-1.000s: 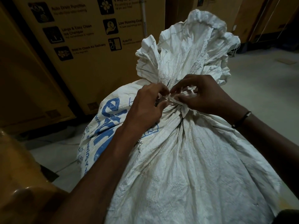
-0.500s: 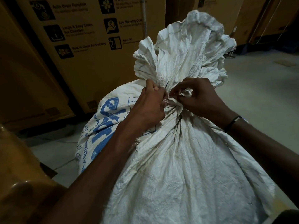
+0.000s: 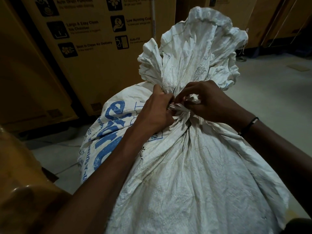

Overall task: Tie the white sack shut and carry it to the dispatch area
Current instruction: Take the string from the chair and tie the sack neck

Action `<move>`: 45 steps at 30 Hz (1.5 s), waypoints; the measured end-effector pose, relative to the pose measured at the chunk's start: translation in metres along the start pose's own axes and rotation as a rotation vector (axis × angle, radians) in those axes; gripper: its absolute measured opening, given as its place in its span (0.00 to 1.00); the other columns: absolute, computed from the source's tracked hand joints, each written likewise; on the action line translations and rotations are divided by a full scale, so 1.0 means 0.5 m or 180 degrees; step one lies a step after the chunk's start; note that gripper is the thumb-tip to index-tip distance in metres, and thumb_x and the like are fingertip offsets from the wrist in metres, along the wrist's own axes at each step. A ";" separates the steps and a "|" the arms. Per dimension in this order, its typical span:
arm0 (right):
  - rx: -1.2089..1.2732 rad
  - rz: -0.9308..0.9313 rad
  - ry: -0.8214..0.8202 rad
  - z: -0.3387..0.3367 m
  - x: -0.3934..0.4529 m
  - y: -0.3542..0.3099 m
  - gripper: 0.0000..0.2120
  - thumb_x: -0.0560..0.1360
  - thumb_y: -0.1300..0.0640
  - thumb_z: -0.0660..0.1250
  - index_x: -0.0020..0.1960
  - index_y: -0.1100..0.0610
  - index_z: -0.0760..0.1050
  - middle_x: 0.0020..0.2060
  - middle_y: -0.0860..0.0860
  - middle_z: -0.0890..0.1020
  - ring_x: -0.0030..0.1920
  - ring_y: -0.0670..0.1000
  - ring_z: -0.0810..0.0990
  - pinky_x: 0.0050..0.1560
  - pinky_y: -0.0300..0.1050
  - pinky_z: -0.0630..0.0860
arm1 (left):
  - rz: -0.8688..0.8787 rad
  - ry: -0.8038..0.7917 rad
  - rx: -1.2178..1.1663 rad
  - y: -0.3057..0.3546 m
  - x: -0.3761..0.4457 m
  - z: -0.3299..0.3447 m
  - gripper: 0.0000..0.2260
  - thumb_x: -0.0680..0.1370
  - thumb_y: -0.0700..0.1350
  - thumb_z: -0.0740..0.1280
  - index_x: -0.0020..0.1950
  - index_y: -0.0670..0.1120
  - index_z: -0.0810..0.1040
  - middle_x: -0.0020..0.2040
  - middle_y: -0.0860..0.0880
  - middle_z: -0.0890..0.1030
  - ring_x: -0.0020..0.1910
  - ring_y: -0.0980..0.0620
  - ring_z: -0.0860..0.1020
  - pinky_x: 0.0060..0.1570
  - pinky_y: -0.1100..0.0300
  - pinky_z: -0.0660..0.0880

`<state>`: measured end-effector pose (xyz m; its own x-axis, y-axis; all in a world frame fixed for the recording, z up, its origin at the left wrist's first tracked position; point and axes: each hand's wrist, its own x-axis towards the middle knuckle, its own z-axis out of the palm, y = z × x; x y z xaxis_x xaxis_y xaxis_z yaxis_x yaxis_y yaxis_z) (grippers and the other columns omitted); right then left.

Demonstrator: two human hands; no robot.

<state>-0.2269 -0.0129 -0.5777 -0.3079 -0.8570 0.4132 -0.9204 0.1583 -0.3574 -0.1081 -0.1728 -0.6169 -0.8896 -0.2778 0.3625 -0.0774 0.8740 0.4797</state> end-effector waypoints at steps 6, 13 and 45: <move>0.0149 0.0155 -0.0132 -0.006 0.007 -0.016 0.06 0.75 0.52 0.80 0.50 0.53 0.90 0.43 0.48 0.90 0.45 0.44 0.86 0.47 0.30 0.75 | -0.0082 -0.0047 -0.0043 0.000 0.010 -0.001 0.14 0.70 0.52 0.72 0.52 0.47 0.85 0.53 0.44 0.69 0.47 0.43 0.77 0.42 0.58 0.72; 0.0058 0.0275 -0.0309 -0.001 0.025 -0.009 0.09 0.75 0.57 0.81 0.54 0.55 0.89 0.46 0.53 0.89 0.48 0.51 0.85 0.51 0.47 0.78 | -0.0091 0.0272 -0.0196 -0.014 0.005 0.003 0.10 0.73 0.46 0.79 0.52 0.46 0.86 0.50 0.47 0.70 0.44 0.50 0.72 0.35 0.69 0.63; 0.0842 0.1198 -0.0442 0.038 0.042 0.020 0.06 0.80 0.61 0.75 0.55 0.62 0.87 0.41 0.55 0.83 0.42 0.47 0.78 0.47 0.44 0.72 | -0.0462 0.0723 -0.0705 -0.006 -0.038 -0.012 0.14 0.71 0.47 0.82 0.43 0.45 0.78 0.31 0.56 0.83 0.30 0.62 0.82 0.31 0.72 0.72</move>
<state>-0.2381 -0.0386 -0.5885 -0.5563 -0.8243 0.1050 -0.6528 0.3553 -0.6690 -0.0880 -0.1725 -0.6204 -0.7516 -0.4962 0.4346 -0.0740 0.7181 0.6920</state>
